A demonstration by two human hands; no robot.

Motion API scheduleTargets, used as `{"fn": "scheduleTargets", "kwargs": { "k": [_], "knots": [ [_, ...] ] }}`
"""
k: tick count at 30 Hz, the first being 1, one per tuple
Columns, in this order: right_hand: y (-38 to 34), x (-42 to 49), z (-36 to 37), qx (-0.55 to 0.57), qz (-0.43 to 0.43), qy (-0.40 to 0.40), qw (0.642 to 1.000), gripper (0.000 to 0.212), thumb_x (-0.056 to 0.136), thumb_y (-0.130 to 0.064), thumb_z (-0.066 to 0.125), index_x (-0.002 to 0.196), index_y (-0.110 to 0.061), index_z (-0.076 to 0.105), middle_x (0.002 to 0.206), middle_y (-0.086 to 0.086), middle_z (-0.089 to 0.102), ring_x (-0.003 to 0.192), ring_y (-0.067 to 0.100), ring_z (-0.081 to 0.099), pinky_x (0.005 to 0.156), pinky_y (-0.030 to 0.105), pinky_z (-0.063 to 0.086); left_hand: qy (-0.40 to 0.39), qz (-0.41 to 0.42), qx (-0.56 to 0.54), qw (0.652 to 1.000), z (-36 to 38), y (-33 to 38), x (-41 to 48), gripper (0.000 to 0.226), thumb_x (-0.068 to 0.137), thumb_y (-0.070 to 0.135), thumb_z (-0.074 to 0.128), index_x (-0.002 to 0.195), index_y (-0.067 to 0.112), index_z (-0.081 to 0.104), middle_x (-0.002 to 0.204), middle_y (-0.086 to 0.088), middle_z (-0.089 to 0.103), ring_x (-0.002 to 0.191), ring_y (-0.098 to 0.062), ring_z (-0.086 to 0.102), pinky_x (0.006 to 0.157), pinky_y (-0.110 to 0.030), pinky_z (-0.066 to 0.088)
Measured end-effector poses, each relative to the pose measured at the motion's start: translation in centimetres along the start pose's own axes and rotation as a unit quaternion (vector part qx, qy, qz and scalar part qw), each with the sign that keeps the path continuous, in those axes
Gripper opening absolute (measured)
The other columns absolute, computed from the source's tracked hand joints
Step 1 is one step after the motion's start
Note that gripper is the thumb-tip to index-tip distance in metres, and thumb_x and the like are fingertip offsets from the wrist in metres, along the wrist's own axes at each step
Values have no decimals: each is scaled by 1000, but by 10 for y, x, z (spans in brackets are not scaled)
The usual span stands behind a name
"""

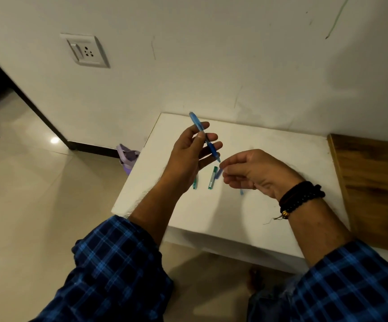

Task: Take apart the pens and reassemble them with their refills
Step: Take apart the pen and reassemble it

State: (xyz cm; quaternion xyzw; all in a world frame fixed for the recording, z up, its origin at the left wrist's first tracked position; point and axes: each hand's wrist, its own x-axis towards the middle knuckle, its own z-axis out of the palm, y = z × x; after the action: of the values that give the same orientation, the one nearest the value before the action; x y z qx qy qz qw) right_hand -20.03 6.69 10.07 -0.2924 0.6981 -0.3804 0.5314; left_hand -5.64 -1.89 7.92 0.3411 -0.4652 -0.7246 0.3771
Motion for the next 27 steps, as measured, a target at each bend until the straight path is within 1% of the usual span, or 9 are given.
{"fn": "scheduleTargets", "kwargs": {
  "k": [3,6,9,11,13,16,19,23,27],
  "knots": [
    [2,3,6,15,3,-11,1000,10,92,-7,70,102,-5,74,95,16,77,75,17,74,71,27,61,1,17,18,1000,1,0,3,36,109,22,41,144,19,45,104,-2,73,102,-24,74,89,-39,61],
    [5,5,10,47,3,-23,999,13,93,-7,69,104,-3,73,96,17,77,75,17,73,71,27,61,-9,55,56,997,1,0,4,55,107,16,46,156,29,25,113,-7,72,99,-22,75,78,-30,61],
    [7,5,6,18,6,-23,1000,11,92,-7,70,102,-4,73,93,16,77,73,17,73,68,25,61,-26,79,109,990,0,0,5,70,105,13,49,159,37,12,117,-9,68,96,-21,75,77,-28,61],
    [9,6,-1,-61,0,13,998,7,92,-4,68,98,-4,72,88,14,76,73,18,73,67,24,61,-29,82,156,984,-1,0,5,69,105,12,50,158,39,15,116,-7,68,94,-21,76,80,-31,62],
    [12,10,-9,-117,-20,77,990,9,92,-3,67,99,-1,73,86,16,75,75,22,74,70,26,62,-32,78,192,978,-2,0,5,66,105,13,51,157,40,20,114,-5,68,93,-20,76,83,-33,63],
    [8,11,-16,-17,-79,127,989,10,93,-2,68,102,0,71,90,17,76,80,23,76,73,27,62,-51,71,240,967,0,-1,3,61,104,12,52,154,37,27,111,-2,71,89,-20,76,82,-35,63],
    [-3,9,-14,63,-169,156,971,8,92,-5,70,100,-5,69,92,11,78,85,21,77,77,28,62,-80,59,286,953,3,-4,2,46,103,13,53,144,30,42,108,2,73,87,-16,76,85,-39,63],
    [-12,8,-12,94,-251,187,945,11,91,-7,72,101,-5,70,93,9,78,87,18,77,77,27,61,-115,52,329,936,7,-8,0,33,103,14,53,132,28,52,103,6,73,85,-13,76,84,-44,62],
    [-15,9,-17,58,-276,198,939,6,91,-9,72,95,-14,73,92,5,77,87,17,76,74,30,62,-136,54,342,928,9,-10,-1,31,103,14,53,128,33,53,103,7,73,84,-10,75,85,-32,62]
  ]
}}
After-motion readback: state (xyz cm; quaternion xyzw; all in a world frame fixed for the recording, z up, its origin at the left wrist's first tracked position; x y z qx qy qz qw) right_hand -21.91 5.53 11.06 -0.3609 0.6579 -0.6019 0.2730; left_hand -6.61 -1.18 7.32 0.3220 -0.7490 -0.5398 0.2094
